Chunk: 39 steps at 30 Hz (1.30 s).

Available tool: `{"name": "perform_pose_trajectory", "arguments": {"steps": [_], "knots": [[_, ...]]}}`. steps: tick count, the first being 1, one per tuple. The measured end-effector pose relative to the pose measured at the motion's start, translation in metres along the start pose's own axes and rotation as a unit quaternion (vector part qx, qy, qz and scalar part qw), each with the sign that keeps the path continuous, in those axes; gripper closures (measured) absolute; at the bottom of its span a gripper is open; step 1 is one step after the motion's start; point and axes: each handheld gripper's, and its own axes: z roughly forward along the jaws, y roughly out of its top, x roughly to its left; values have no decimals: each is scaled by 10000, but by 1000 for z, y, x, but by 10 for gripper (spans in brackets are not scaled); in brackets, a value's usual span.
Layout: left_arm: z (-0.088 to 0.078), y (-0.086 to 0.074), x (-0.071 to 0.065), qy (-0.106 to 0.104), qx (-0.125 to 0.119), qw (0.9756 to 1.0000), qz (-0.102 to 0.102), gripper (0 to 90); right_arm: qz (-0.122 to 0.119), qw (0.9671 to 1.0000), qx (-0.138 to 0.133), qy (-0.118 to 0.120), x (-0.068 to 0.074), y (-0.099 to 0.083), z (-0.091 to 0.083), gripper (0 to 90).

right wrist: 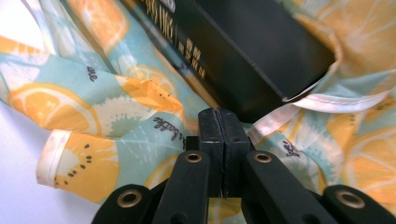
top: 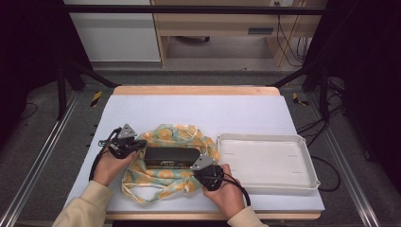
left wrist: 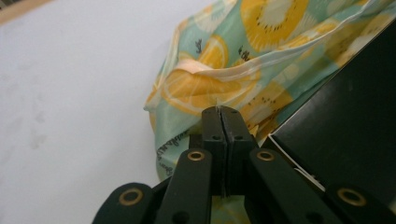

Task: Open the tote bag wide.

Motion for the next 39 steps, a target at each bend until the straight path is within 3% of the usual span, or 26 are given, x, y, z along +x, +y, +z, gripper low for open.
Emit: {"name": "perform_pose_trajectory", "arguments": {"steps": [5, 10, 16, 19, 21, 25, 27, 30, 31, 32, 35, 39], "knots": [[-18, 9, 1, 28, -296, 9996, 35, 831, 96, 9992, -379, -22, -2, 1, -15, 832], [-30, 19, -1, 76, -382, 9989, 254, 694, 314, 9969, -706, -168, -8, -4, -33, 663], [-43, 41, -8, -41, -329, 9976, 609, 460, 568, 9929, -899, -523, -17, -18, -53, 379], [-42, 52, -14, -240, -264, 9969, 706, 357, 700, 9908, -888, -738, -24, -27, -61, 289], [-38, 58, -18, -346, -81, 9954, 889, 299, 822, 9887, -898, -875, -30, -33, -66, 246], [-27, 69, -25, -521, 334, 9886, 1372, 210, 1084, 9834, -973, -1086, -42, -42, -75, 163], [-23, 74, -27, -528, 397, 9872, 1455, 202, 1195, 9812, -941, -1186, -47, -45, -77, 130], [-18, 80, -30, -726, 549, 9835, 1562, 200, 1274, 9795, -942, -1242, -51, -49, -79, 102], [-16, 82, -32, -827, 676, 9797, 1695, 221, 1255, 9798, -923, -1255, -51, -50, -79, 80], [-16, 83, -33, -845, 748, 9774, 1787, 242, 1212, 9803, -884, -1283, -53, -52, -79, 73], [-16, 87, -39, -888, 944, 9671, 2191, 248, 1282, 9792, -838, -1333, -56, -56, -80, 81], [-13, 91, -43, -1009, 1187, 9559, 2491, 256, 1223, 9796, -829, -1366, -57, -58, -80, 81]]}}
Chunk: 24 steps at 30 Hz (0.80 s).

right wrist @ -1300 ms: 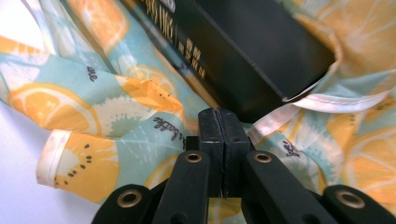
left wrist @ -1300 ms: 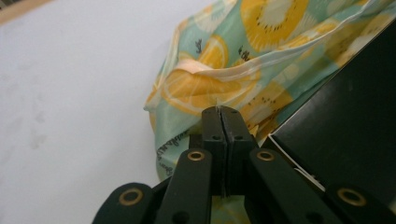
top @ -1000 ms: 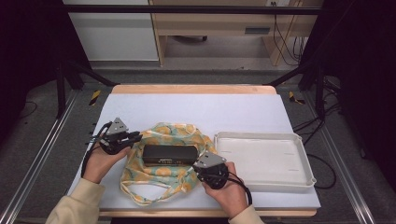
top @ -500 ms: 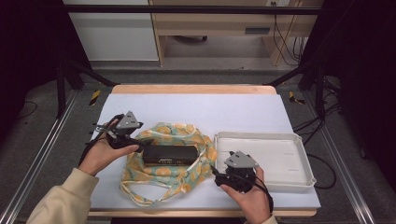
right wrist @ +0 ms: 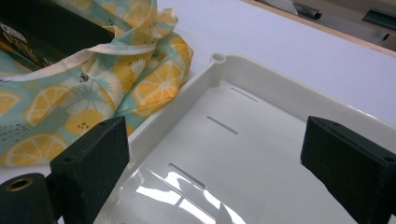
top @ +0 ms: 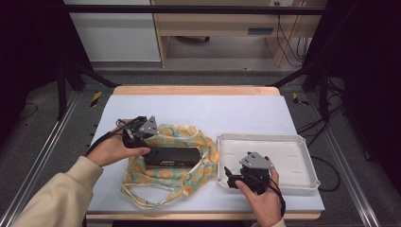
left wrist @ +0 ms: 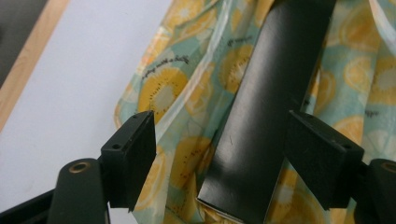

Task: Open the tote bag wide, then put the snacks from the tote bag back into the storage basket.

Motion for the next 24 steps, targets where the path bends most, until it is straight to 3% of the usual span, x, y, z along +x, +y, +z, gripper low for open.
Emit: {"name": "perform_pose_trajectory", "arguments": {"steps": [5, 11, 17, 24], "knots": [[2, 1, 1, -240, 316, 9990, 195, 249, -66, 9999, 27, -80, -1, -1, -1, 85], [3, 2, 2, -393, 685, 9952, 576, 247, -42, 9999, 55, -99, -3, -3, -1, 89], [1, 5, 3, -480, 678, 9942, 683, 254, -40, 9999, 79, -122, -4, -3, -1, 90], [5, 8, -1, -589, 844, 9901, 955, 281, -42, 9999, 63, -149, -6, -4, -1, 88]]}}
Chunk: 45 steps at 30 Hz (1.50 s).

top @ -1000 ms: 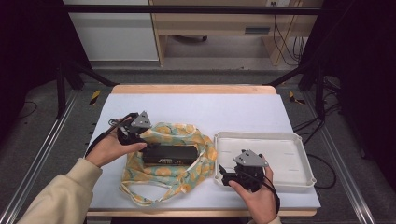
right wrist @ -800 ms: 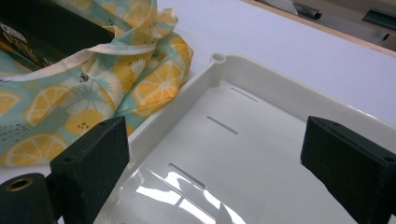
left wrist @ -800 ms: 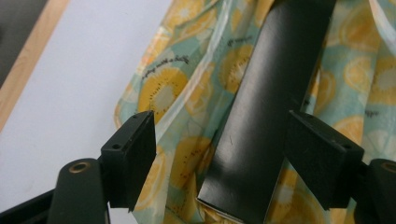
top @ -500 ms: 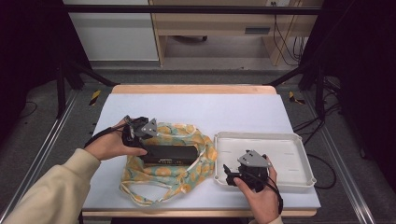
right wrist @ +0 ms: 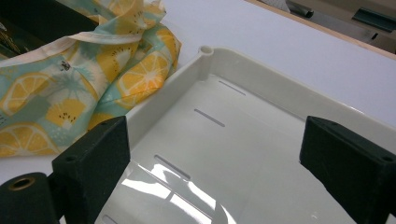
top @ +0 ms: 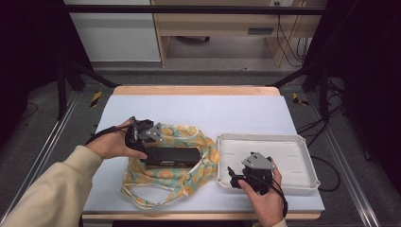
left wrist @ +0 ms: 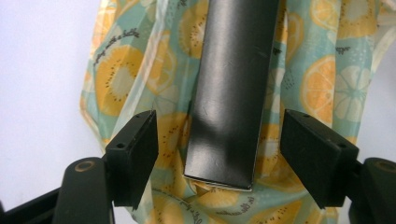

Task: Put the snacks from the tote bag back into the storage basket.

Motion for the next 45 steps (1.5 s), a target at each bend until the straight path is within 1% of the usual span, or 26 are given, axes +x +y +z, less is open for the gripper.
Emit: {"name": "perform_pose_trajectory", "arguments": {"steps": [3, 4, 7, 9, 13, 19, 24, 29, 31, 33, 37, 39, 43, 44, 45], "knots": [[6, 2, -2, -88, 81, 9999, 111, 281, -7, 10000, 42, 4, -1, -1, 1, 87], [8, 2, -2, -107, 102, 9998, 100, 282, 4, 10000, 60, 15, -1, -1, 1, 88], [15, 5, -2, -127, 240, 9995, 170, 281, 2, 10000, 64, 28, -1, -1, 2, 88], [20, 6, -1, -146, 290, 9993, 166, 280, -10, 10000, 69, 39, -1, -2, 2, 88], [28, 5, -1, -267, 384, 9988, 171, 279, -12, 10000, 81, 46, -1, -2, 2, 87], [40, -1, 2, -367, 416, 9983, 153, 276, 30, 9999, 101, 62, -1, -2, 2, 88], [49, -7, 2, -474, 451, 9978, 108, 277, 12, 9999, 118, 51, -2, -3, 3, 88], [57, -11, 2, -546, 402, 9977, 76, 296, 27, 9998, 162, 61, -1, -3, 3, 88], [58, -12, 3, -519, 396, 9978, 83, 331, 28, 9998, 174, 69, -1, -3, 4, 88], [58, -12, 4, -528, 391, 9978, 132, 388, 28, 9998, 176, 71, -1, -3, 4, 88], [57, -12, 4, -491, 395, 9978, 197, 408, 11, 9998, 179, 84, -1, -3, 4, 89], [55, -12, 4, -456, 351, 9980, 272, 421, 16, 9998, 175, 84, -1, -3, 4, 89], [49, -14, 6, -430, 300, 9982, 304, 425, 33, 9998, 166, 94, -1, -3, 4, 89], [47, -14, 5, -445, 301, 9982, 282, 425, 14, 9998, 167, 95, -1, -3, 4, 89], [44, -15, 5, -425, 309, 9981, 312, 425, 13, 9998, 165, 91, 0, -3, 4, 89]]}}
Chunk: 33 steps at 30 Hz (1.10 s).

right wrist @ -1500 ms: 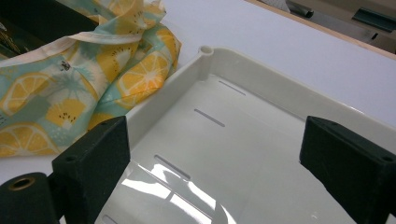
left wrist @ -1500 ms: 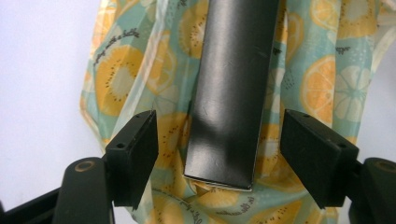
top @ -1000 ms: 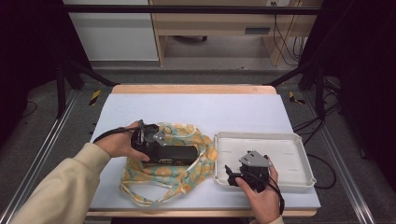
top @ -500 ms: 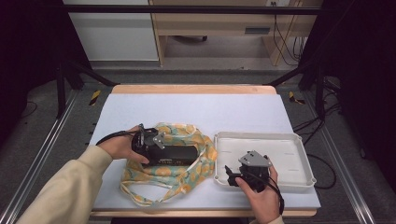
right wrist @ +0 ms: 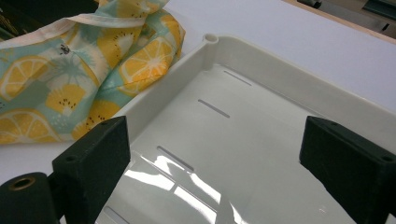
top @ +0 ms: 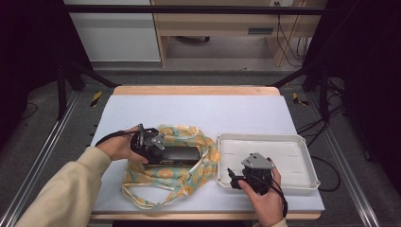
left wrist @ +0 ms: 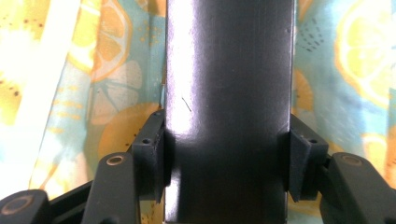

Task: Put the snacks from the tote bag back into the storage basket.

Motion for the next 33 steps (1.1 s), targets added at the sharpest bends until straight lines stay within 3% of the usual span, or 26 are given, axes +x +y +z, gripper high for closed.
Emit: {"name": "perform_pose_trajectory", "arguments": {"steps": [14, 17, 20, 26, 33], "knots": [[-42, -7, -2, 200, -448, 9988, 7, 426, -5, 9999, -96, 69, 2, 3, -3, 98], [-48, -5, -2, 222, -483, 9986, 34, 426, -108, 9997, -94, 193, 1, 6, -4, 117], [-51, -3, -3, 218, -541, 9983, 13, 426, -241, 9993, 84, 291, -2, 10, -5, 136], [-54, 3, -3, 203, -657, 9976, -39, 426, -472, 9950, 397, 782, -11, 23, -8, 178], [-65, 8, -3, 165, -879, 9959, -129, 427, -810, 9858, 570, 1359, -17, 49, -12, 189]]}}
